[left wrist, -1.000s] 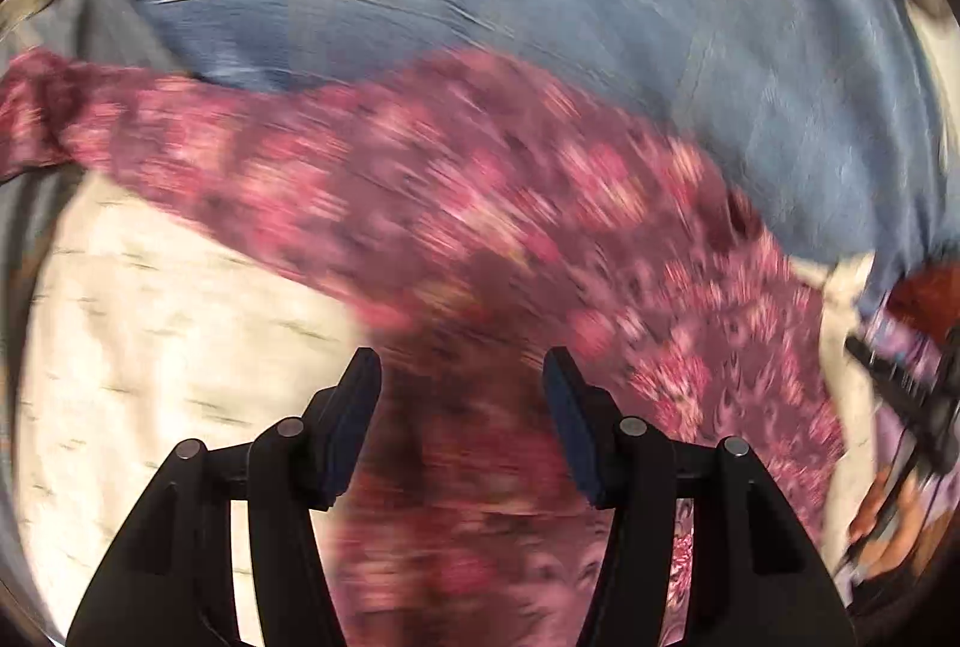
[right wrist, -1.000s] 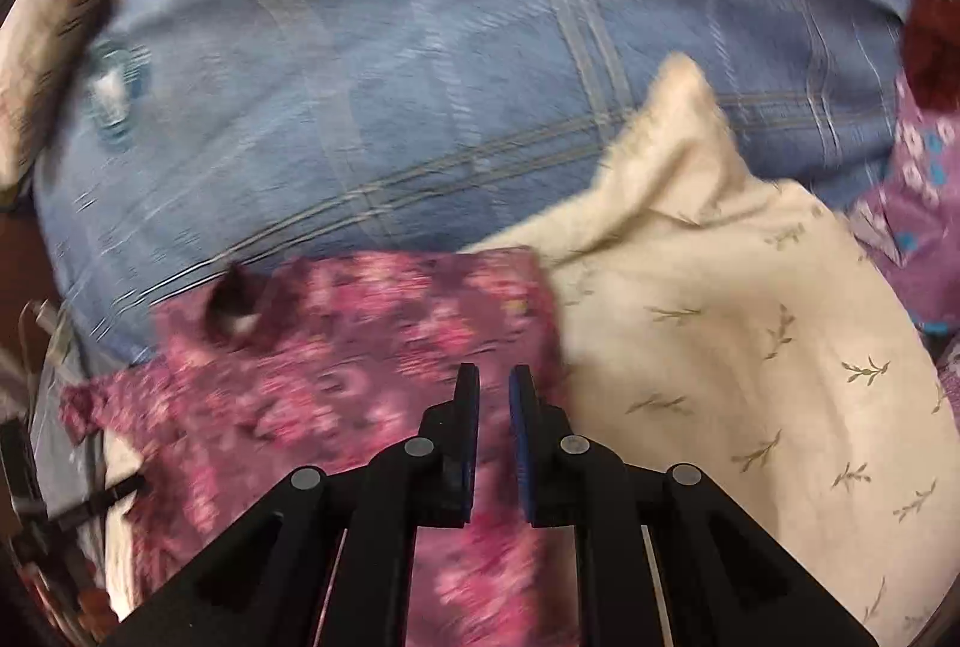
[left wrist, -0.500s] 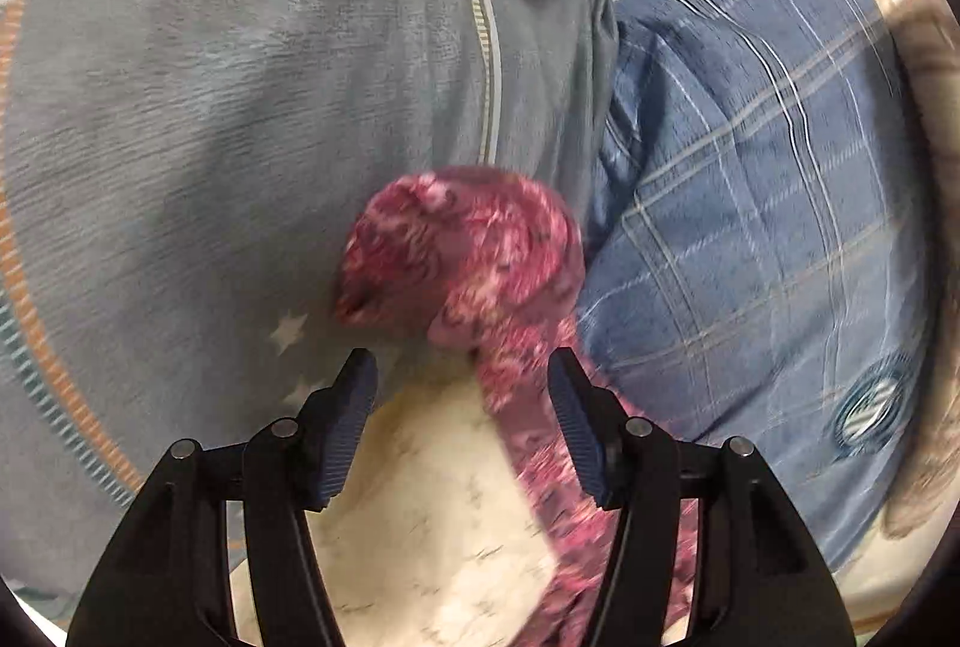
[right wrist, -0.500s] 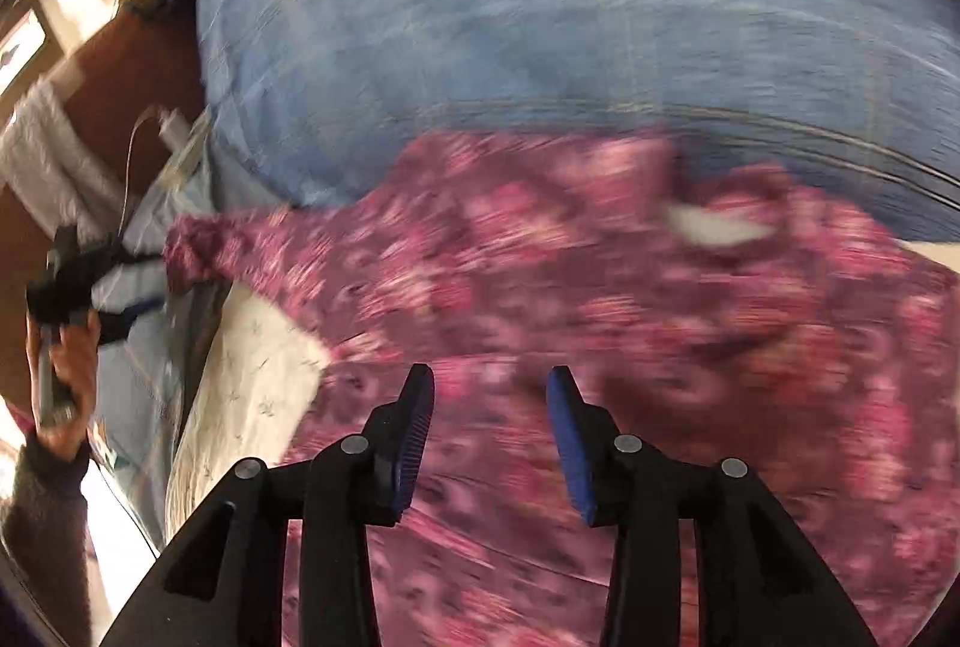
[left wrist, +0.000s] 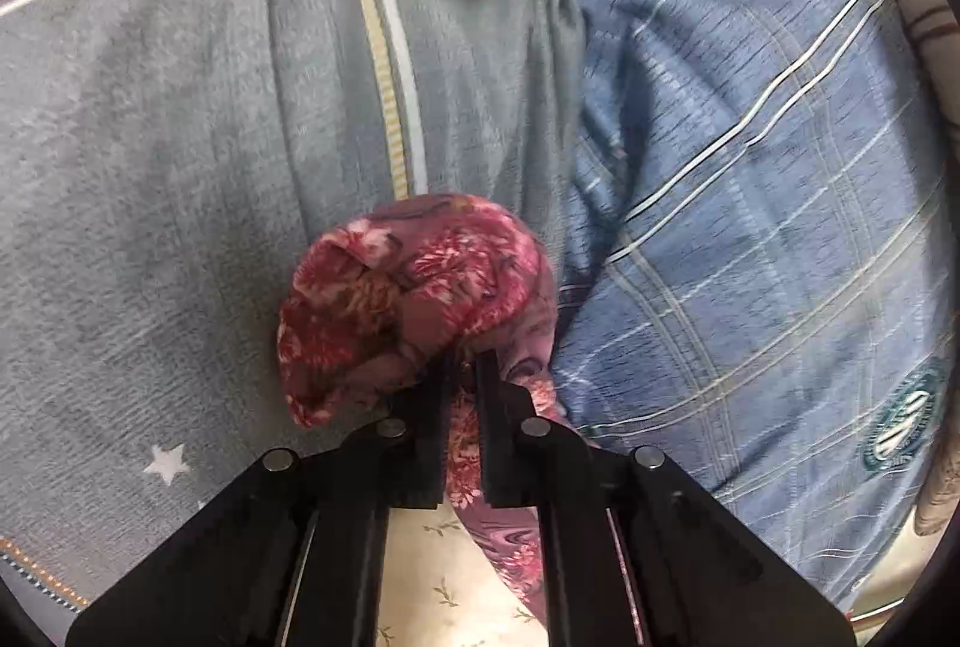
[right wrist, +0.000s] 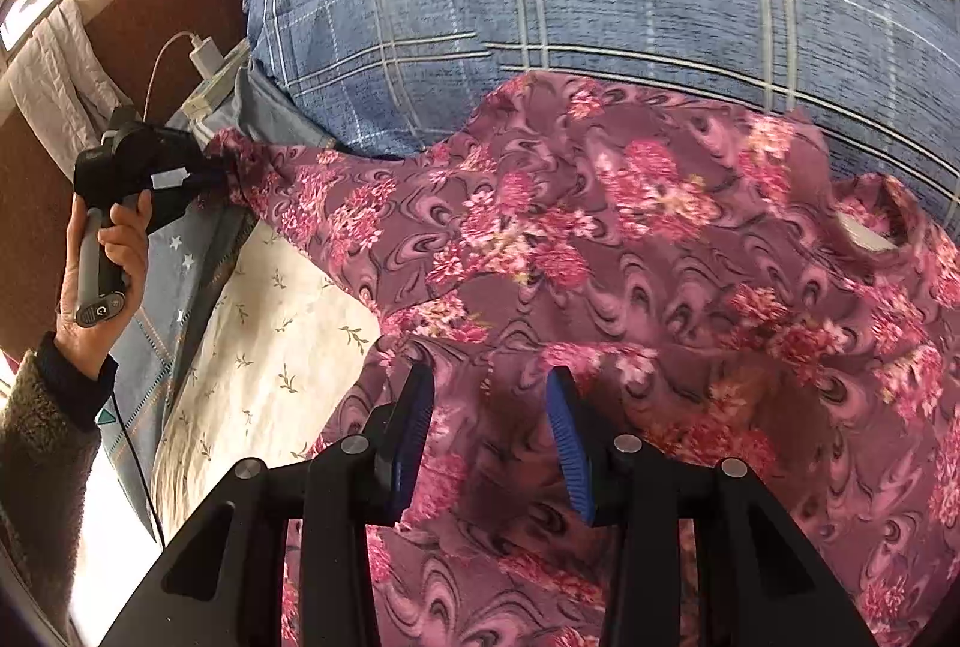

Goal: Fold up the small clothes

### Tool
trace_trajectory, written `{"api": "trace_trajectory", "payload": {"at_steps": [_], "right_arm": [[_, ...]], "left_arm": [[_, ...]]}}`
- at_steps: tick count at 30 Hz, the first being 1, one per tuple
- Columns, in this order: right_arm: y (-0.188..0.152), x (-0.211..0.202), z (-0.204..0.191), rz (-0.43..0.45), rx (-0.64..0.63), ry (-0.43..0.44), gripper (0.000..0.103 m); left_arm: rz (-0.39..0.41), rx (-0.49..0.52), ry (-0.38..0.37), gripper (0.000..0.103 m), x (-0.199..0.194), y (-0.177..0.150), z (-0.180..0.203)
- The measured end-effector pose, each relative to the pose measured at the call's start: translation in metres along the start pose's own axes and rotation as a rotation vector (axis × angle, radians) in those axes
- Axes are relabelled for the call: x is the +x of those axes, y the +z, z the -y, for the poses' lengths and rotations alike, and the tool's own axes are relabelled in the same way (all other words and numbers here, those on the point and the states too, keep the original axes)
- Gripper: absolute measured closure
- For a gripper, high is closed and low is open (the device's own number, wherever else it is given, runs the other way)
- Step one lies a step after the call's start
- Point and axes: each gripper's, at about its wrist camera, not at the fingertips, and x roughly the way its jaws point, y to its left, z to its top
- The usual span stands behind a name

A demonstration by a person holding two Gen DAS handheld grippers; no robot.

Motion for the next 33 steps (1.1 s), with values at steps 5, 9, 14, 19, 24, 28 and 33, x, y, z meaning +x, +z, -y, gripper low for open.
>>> {"api": "trace_trajectory", "payload": {"at_steps": [5,9,14,19,24,28,33], "right_arm": [[-0.011,-0.024,0.021,0.046,0.047,-0.002,0.063],[-0.024,-0.049,0.042,0.080,0.102,-0.009,0.063],[-0.050,-0.091,0.082,0.116,0.190,-0.036,0.063],[-0.090,-0.141,0.128,0.163,0.277,-0.093,0.063],[-0.138,-0.182,0.180,0.176,0.390,-0.148,0.063],[-0.156,-0.204,0.201,0.198,0.422,-0.145,0.060],[-0.142,-0.189,0.188,0.222,0.415,-0.066,0.049]], "left_arm": [[0.033,0.155,-0.088,0.098,-0.041,-0.033,0.045],[0.020,0.320,-0.177,0.098,-0.081,-0.080,0.102],[-0.037,0.537,-0.279,0.097,-0.102,-0.158,0.193],[-0.224,0.698,-0.361,0.097,-0.071,-0.291,0.265],[-0.494,0.832,-0.284,0.097,-0.026,-0.413,0.284],[-0.390,0.805,-0.276,0.094,-0.049,-0.391,0.262],[-0.251,0.648,-0.126,0.042,-0.061,-0.283,0.206]]}}
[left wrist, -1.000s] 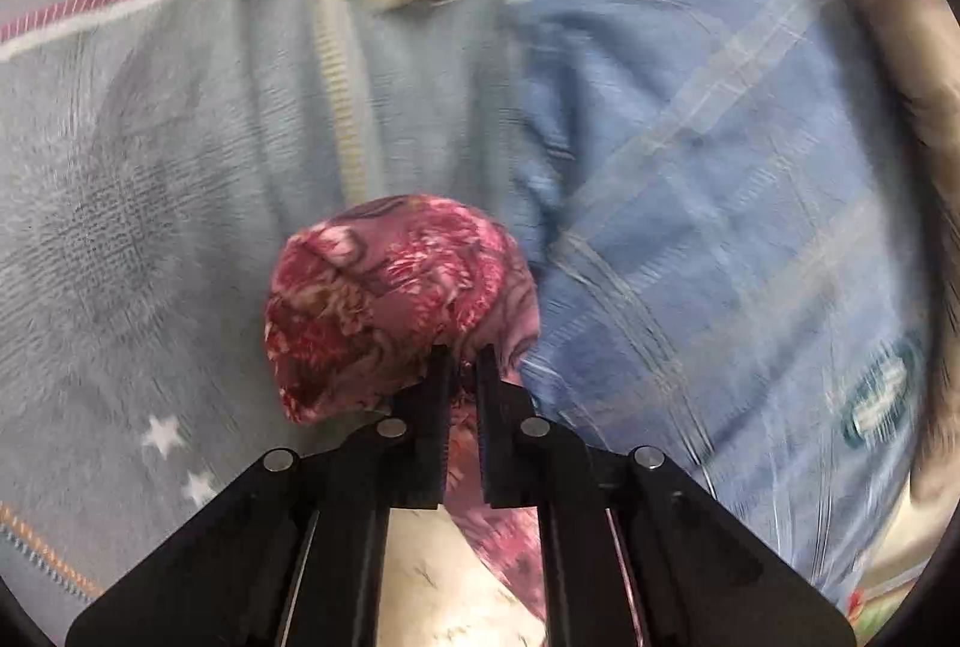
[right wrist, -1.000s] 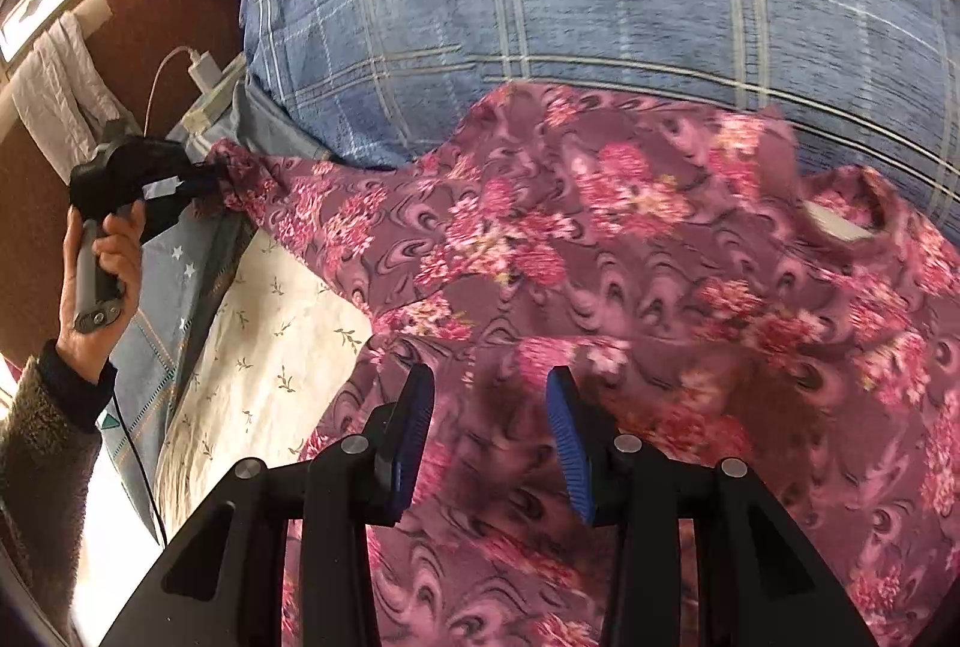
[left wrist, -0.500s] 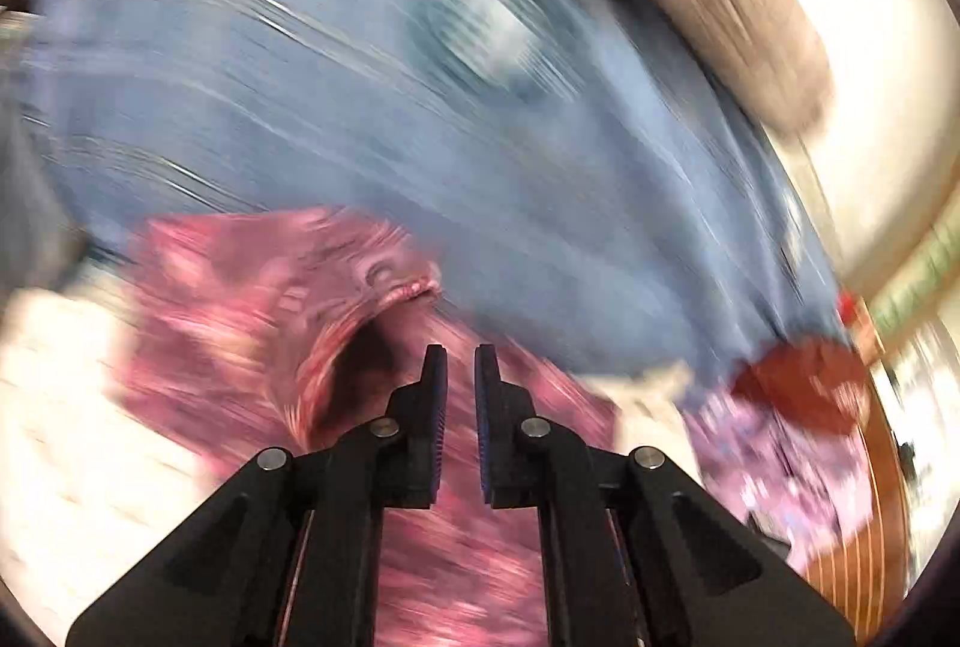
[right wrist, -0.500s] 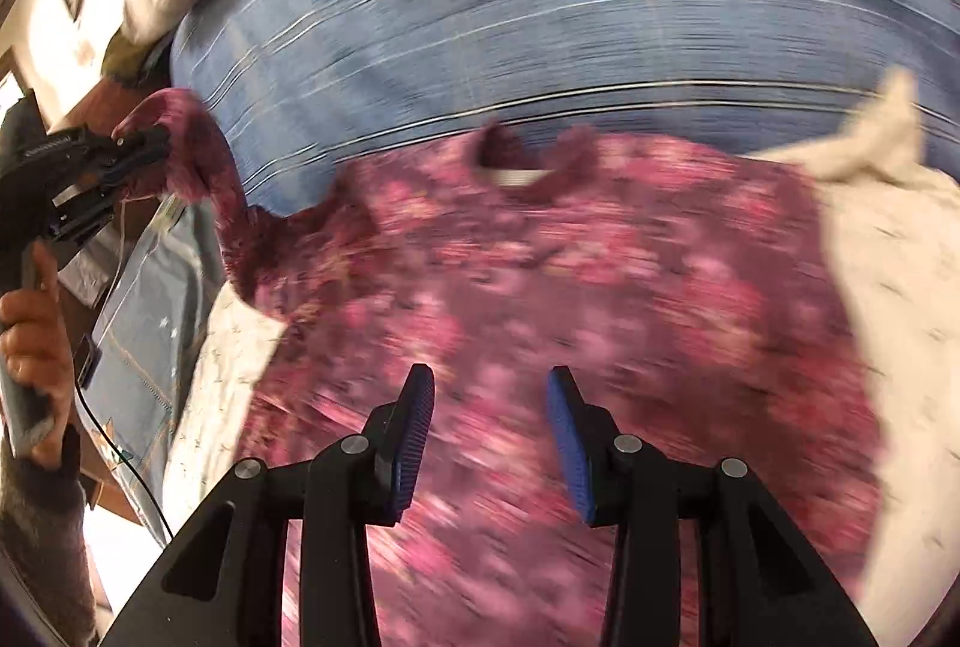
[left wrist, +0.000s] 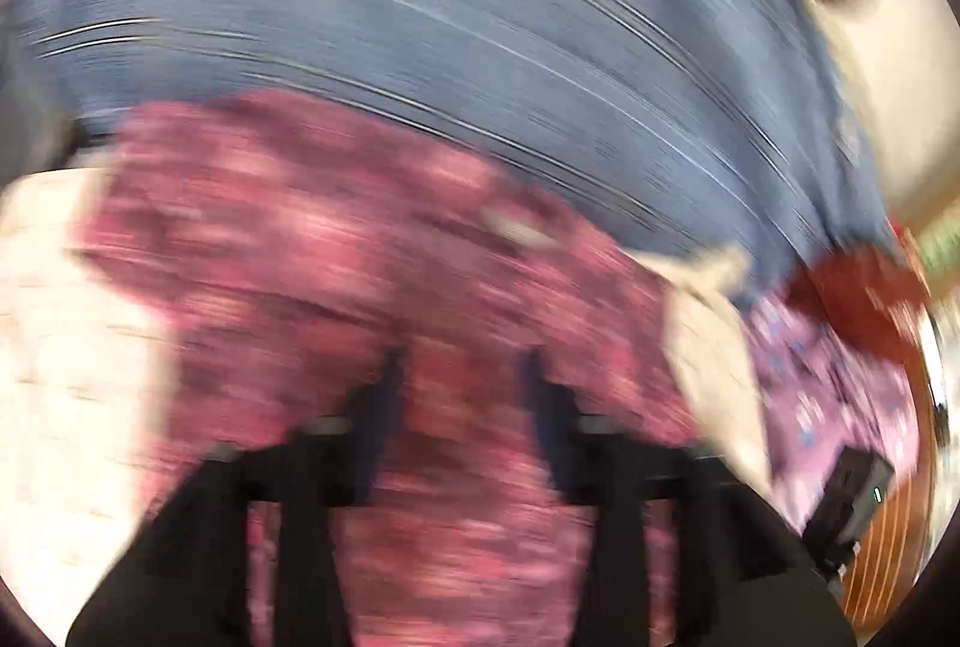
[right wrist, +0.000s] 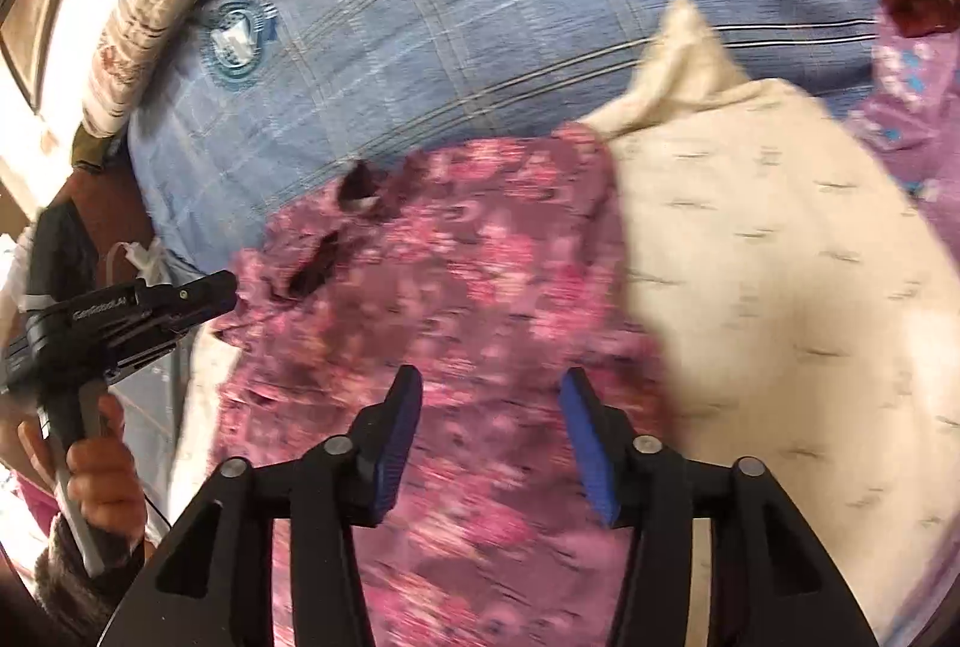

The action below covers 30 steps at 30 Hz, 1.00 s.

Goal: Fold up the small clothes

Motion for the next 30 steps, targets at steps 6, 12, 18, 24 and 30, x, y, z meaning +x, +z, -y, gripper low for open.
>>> {"api": "trace_trajectory", "payload": {"at_steps": [6,12,18,24,30], "right_arm": [[0.023,0.071,-0.068,-0.060,-0.001,0.186,0.045],[0.044,0.152,-0.126,-0.114,0.002,0.213,0.045],[0.055,0.191,-0.146,-0.101,0.014,0.208,0.088],[0.079,0.115,-0.130,0.043,-0.023,0.301,0.098],[0.080,0.042,-0.031,0.147,0.103,0.166,0.098]], "left_arm": [[-0.010,-0.357,-0.014,0.040,-0.012,0.030,-0.148],[-0.017,-0.476,-0.073,0.040,0.008,0.024,-0.190],[-0.031,-0.515,-0.028,0.055,0.041,0.033,-0.183],[0.010,-0.467,-0.169,0.100,0.012,0.025,-0.141],[-0.099,-0.264,-0.190,0.093,0.012,-0.037,-0.061]]}}
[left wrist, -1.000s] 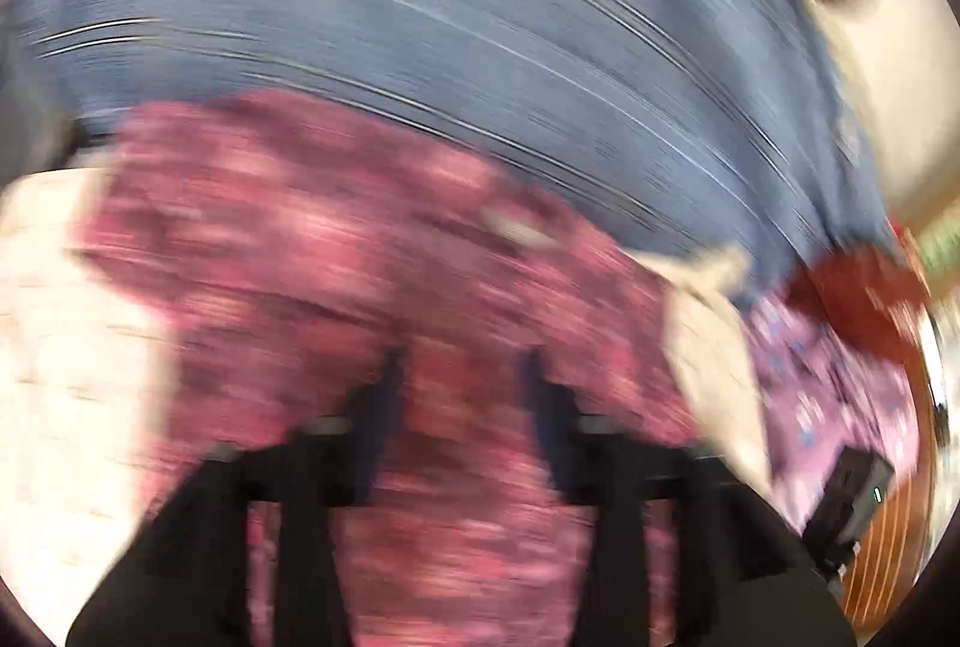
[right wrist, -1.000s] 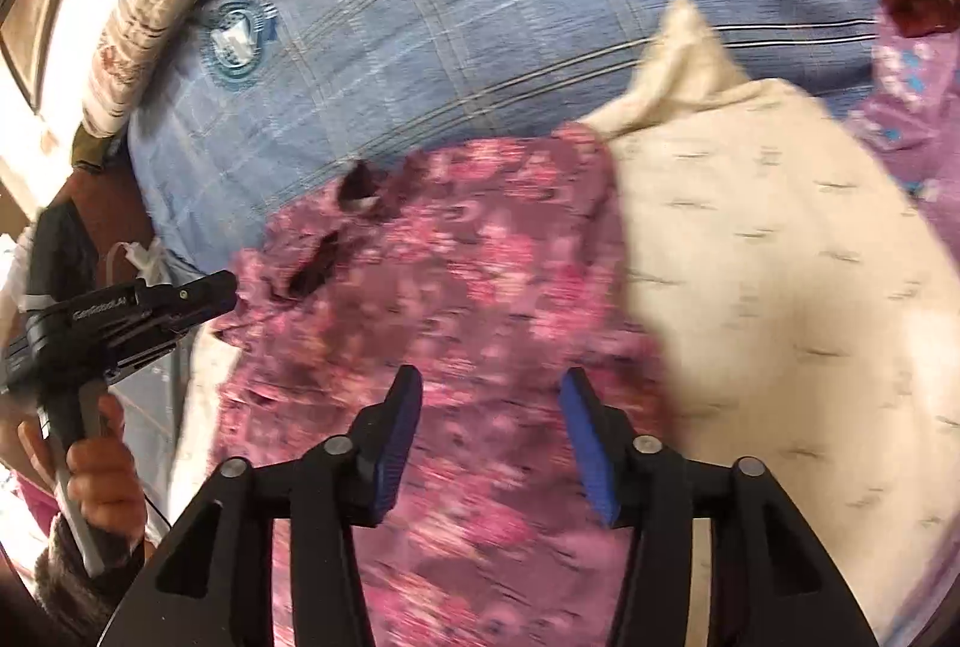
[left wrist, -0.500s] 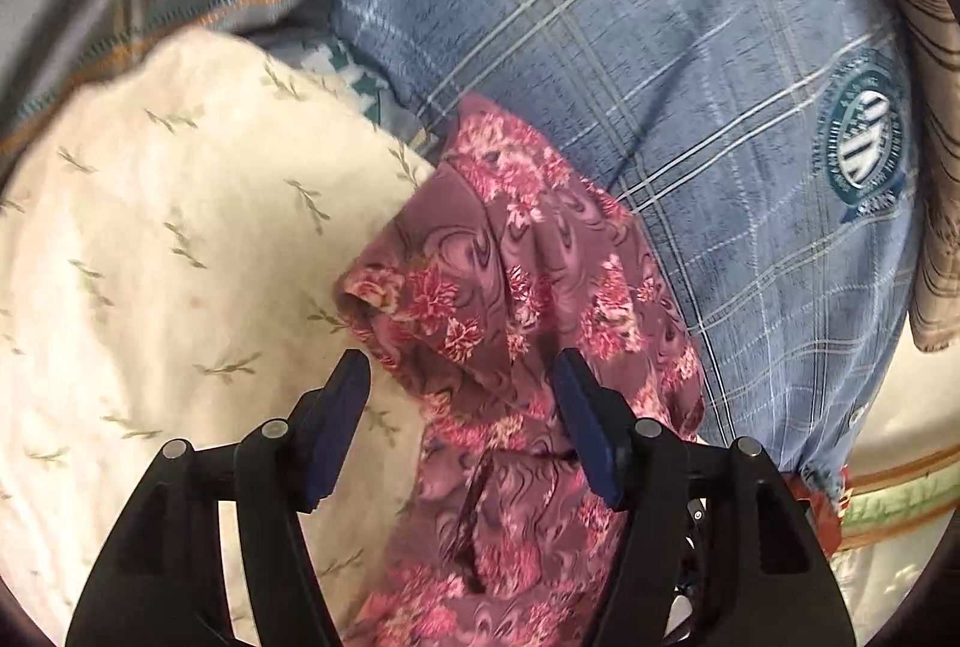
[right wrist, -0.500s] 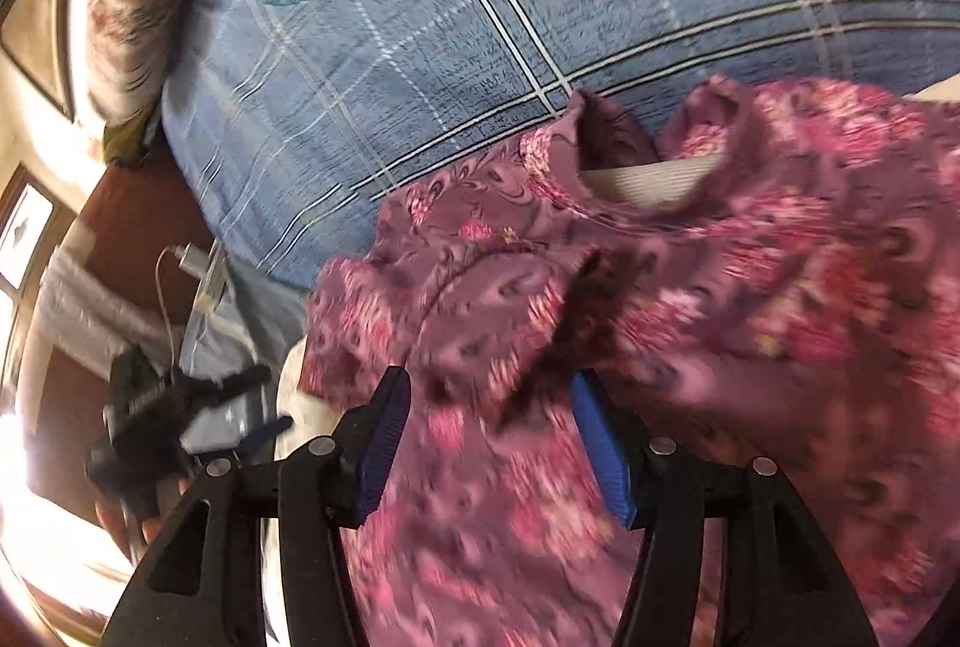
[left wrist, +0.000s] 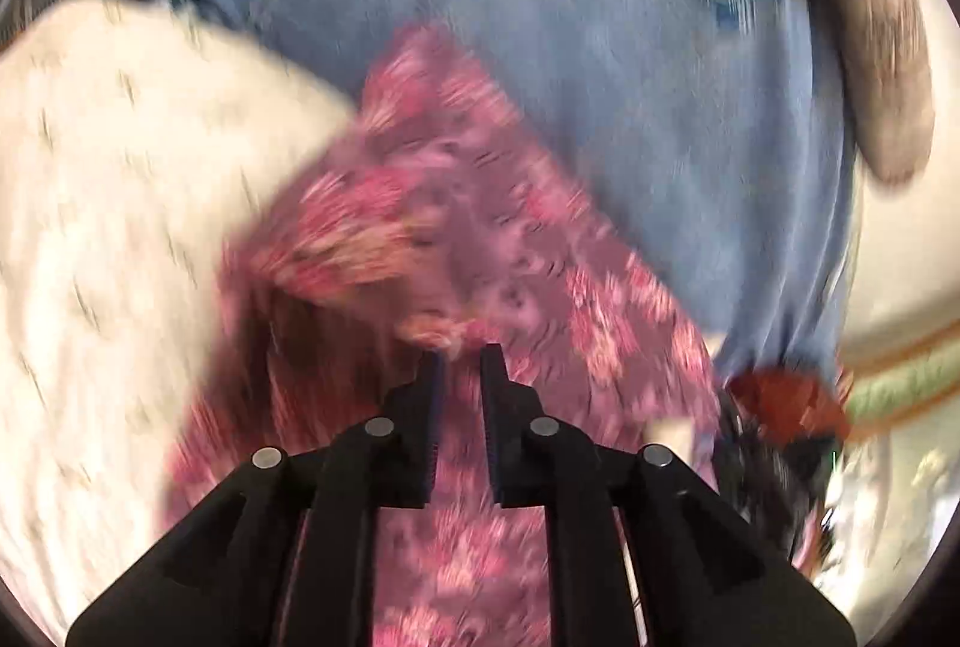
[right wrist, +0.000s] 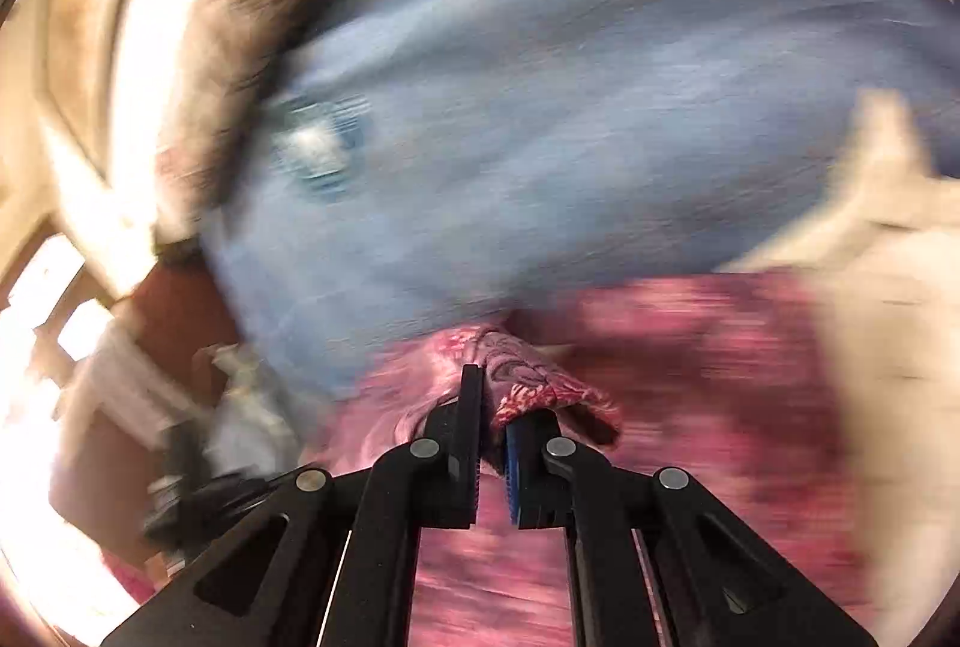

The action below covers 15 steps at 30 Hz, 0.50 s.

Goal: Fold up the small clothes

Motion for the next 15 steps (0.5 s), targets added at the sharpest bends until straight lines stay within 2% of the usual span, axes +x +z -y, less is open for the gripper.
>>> {"api": "trace_trajectory", "payload": {"at_steps": [1,2,3,5,6,8,9,11,12,13,14,15], "right_arm": [[-0.001,-0.002,0.018,-0.011,0.030,-0.048,0.098],[-0.005,-0.003,0.044,-0.034,0.062,-0.132,0.098],[-0.009,-0.003,0.062,-0.054,0.082,-0.189,0.098],[-0.018,-0.001,0.089,-0.097,0.134,-0.189,0.097],[-0.021,-0.003,0.096,-0.102,0.162,-0.164,0.097],[-0.025,-0.007,0.095,-0.094,0.179,-0.127,0.087],[-0.024,-0.008,0.093,-0.086,0.180,-0.124,0.082],[-0.022,-0.008,0.090,-0.068,0.190,-0.106,0.047],[-0.022,-0.006,0.089,-0.059,0.197,-0.111,0.043],[-0.021,-0.002,0.088,-0.057,0.200,-0.120,0.043],[-0.017,0.002,0.086,-0.071,0.194,-0.117,0.048],[-0.014,0.007,0.081,-0.091,0.170,-0.110,0.064]], "left_arm": [[-0.027,0.015,0.022,0.093,0.007,-0.012,0.000],[-0.044,0.006,0.031,0.093,0.010,-0.019,-0.003],[-0.055,-0.024,0.006,0.093,0.010,-0.026,-0.009],[-0.047,-0.073,-0.027,0.093,0.005,-0.030,-0.018],[-0.030,-0.081,-0.021,0.087,0.002,-0.028,-0.019],[0.004,-0.069,0.016,0.066,-0.002,-0.018,-0.015],[0.021,-0.068,0.030,0.050,-0.003,-0.012,-0.014],[0.041,-0.066,0.071,0.048,0.000,-0.001,-0.015],[0.035,-0.067,0.088,0.048,0.006,0.003,-0.014],[0.024,-0.078,0.092,0.048,0.011,0.006,-0.014],[0.020,-0.086,0.097,0.048,0.014,0.008,-0.017],[0.022,-0.089,0.102,0.048,0.016,0.009,-0.016]]}}
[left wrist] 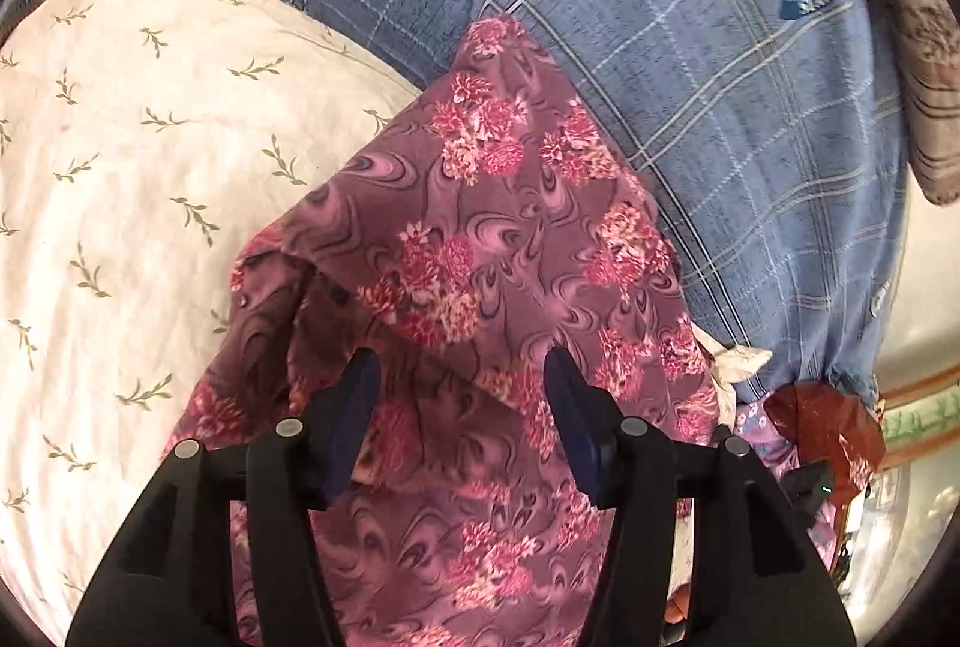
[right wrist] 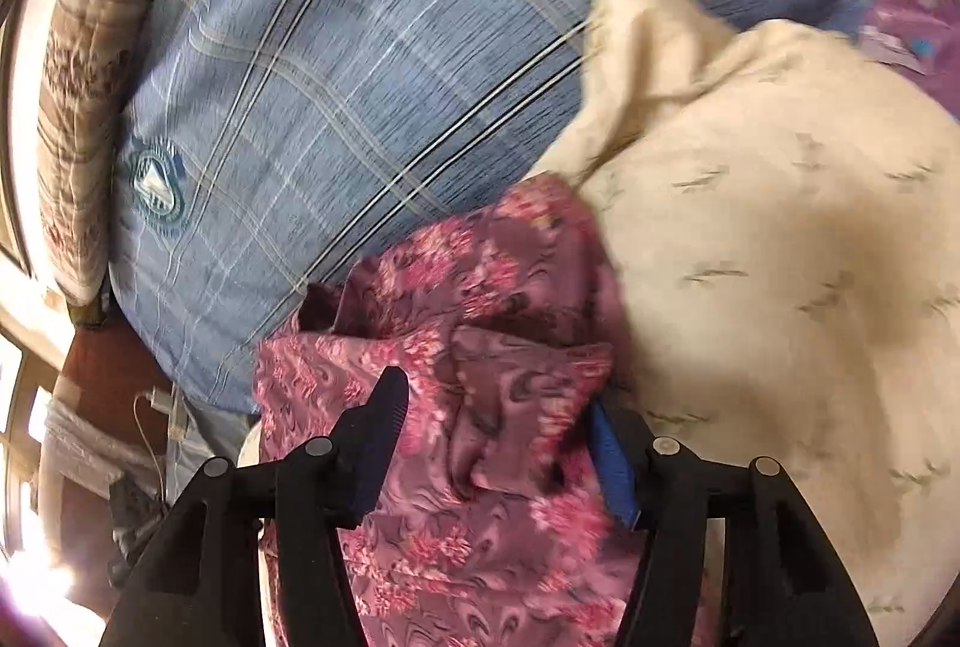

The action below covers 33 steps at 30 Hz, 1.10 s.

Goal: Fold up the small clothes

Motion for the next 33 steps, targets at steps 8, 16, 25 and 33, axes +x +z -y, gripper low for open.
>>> {"api": "trace_trajectory", "payload": {"at_steps": [8,16,25,33], "right_arm": [[0.020,0.023,-0.006,-0.020,-0.153,-0.196,0.093],[-0.017,-0.045,0.021,0.050,-0.081,-0.124,0.076],[-0.140,-0.146,0.066,-0.065,-0.043,-0.098,0.061],[-0.241,-0.164,0.089,-0.214,0.002,-0.034,0.061]], "left_arm": [[-0.042,-0.023,0.064,0.049,0.029,0.009,-0.020],[-0.047,0.085,0.055,0.048,-0.039,-0.015,-0.045],[-0.118,0.278,0.191,0.043,-0.105,-0.100,-0.099],[-0.222,0.166,0.142,0.043,-0.109,-0.142,-0.156]]}}
